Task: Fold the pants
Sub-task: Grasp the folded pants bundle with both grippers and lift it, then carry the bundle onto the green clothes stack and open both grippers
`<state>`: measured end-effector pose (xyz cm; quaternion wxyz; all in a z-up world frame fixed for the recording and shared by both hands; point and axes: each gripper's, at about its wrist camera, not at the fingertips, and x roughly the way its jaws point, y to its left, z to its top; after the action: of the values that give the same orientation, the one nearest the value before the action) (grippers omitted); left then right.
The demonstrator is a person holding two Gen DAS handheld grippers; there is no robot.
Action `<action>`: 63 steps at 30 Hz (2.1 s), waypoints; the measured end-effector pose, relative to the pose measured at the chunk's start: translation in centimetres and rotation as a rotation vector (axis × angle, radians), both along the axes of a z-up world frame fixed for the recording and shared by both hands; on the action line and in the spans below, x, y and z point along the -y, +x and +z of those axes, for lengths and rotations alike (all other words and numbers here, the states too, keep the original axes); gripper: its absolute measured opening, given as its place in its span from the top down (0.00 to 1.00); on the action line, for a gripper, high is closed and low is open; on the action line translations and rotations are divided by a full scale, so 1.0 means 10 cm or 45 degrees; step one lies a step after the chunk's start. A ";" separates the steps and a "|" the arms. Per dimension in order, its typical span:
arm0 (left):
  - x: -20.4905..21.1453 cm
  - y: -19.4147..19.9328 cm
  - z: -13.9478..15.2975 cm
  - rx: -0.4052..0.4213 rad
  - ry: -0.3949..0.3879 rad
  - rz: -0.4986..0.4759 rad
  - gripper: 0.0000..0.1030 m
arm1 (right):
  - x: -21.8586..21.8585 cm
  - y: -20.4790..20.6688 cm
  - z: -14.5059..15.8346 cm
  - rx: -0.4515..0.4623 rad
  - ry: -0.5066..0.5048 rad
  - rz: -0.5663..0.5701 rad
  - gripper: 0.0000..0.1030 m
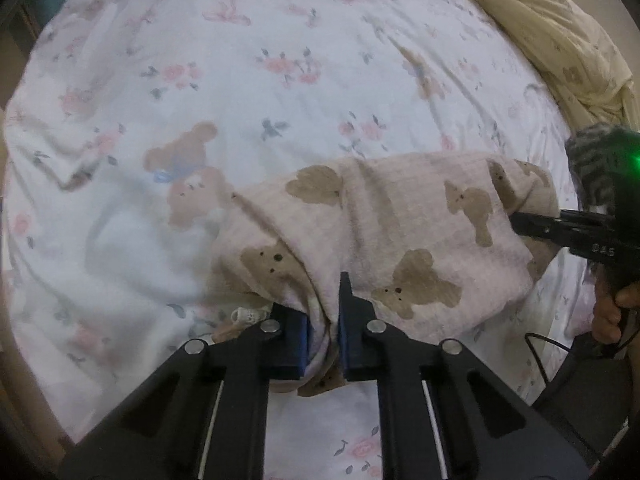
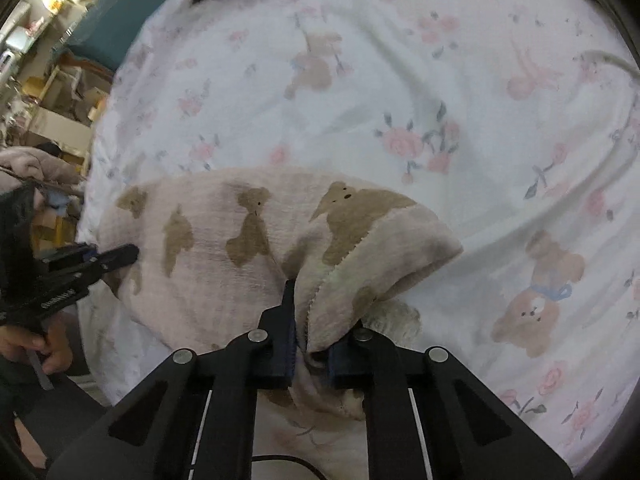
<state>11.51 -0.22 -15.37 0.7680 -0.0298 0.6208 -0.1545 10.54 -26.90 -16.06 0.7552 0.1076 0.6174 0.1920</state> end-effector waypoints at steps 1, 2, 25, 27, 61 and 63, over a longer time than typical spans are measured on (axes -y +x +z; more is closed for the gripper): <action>-0.03 -0.01 0.08 0.030 -0.008 0.016 0.92 | 0.04 -0.01 0.12 0.056 0.023 -0.019 0.90; -0.15 -0.05 0.17 0.064 -0.019 0.033 0.92 | 0.09 -0.01 0.21 0.094 0.047 -0.031 0.91; -0.43 2.23 2.03 0.603 -0.091 0.121 0.92 | -0.06 2.09 1.91 0.672 0.128 -0.052 0.91; -0.47 2.68 2.09 0.617 -0.068 0.126 0.92 | -0.13 2.56 2.05 0.696 0.107 -0.058 0.91; -1.09 3.56 1.61 0.793 0.214 0.450 0.23 | -0.21 3.61 1.87 0.700 -0.179 -0.196 0.32; -1.03 3.13 1.70 0.820 0.151 0.467 0.23 | -0.25 3.27 1.95 0.728 -0.163 -0.193 0.26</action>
<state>42.85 10.04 1.63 0.9393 -0.0460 0.3395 0.0205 43.24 -24.37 3.44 0.9159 0.0472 0.3807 0.1183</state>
